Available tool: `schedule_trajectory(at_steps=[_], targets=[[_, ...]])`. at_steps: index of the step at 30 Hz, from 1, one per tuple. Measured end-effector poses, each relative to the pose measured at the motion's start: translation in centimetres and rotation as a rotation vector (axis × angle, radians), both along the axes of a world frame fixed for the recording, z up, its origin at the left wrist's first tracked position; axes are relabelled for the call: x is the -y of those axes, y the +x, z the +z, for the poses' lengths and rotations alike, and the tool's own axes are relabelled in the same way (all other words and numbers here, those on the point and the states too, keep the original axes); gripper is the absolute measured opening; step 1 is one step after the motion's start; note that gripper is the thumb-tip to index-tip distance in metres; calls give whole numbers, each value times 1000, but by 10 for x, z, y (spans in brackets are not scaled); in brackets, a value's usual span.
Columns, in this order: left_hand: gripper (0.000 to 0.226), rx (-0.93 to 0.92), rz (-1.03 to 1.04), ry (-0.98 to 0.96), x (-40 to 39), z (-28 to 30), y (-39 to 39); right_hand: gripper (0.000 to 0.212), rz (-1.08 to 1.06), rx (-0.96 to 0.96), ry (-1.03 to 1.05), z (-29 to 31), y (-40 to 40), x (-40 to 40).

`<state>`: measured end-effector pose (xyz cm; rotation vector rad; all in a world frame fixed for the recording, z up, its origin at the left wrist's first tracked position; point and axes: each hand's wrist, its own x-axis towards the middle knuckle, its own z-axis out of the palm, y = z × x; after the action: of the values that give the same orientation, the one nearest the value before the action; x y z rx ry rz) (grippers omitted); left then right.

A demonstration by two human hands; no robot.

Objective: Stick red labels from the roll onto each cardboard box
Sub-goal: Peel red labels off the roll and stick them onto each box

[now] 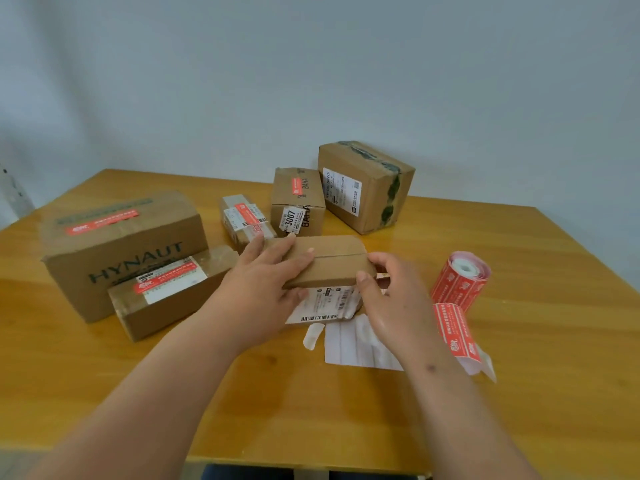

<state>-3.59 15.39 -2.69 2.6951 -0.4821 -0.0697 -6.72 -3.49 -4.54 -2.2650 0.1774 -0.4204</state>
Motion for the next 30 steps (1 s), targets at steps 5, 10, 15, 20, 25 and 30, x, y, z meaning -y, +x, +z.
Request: schedule_trajectory(at_steps=[5, 10, 15, 20, 25, 30], targets=[[56, 116, -21, 93, 13, 0, 3, 28, -83, -146, -178, -5, -3, 21], [53, 187, -20, 110, 20, -3, 1, 40, 21, -452, -577, -19, -6, 29], [48, 257, -14, 83, 24, -2, -5, 50, 92, -525, -667, -20, -11, 32], [45, 320, -38, 32, 27, -5, -9, 47, -24, -405, -618, -3, -13, 49], [40, 445, -29, -135, 33, -11, -7, 51, -65, -445, -668, 5, -17, 61], [29, 560, -107, -228, 54, -13, -15, 63, 76, -583, -706, -4, -17, 58]])
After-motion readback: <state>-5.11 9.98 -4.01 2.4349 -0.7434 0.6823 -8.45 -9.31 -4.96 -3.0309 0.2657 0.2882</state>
